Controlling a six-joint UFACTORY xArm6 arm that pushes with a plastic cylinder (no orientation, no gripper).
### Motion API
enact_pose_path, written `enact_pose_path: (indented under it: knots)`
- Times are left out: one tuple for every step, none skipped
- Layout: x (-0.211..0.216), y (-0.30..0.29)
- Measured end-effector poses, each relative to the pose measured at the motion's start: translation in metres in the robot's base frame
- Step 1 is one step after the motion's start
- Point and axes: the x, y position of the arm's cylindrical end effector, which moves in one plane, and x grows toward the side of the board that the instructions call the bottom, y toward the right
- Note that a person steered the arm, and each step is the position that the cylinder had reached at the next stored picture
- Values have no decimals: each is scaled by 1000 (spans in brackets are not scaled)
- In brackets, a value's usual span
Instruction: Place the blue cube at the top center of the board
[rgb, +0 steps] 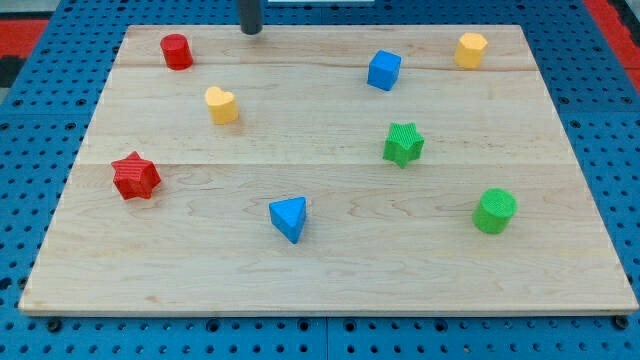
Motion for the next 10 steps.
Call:
enact_pose_path:
  knots:
    - [22,14]
    - [21,60]
    - [17,96]
    - [17,97]
    - [17,105]
    - [24,148]
    - [35,155]
    - [62,168]
    - [68,201]
    - [105,233]
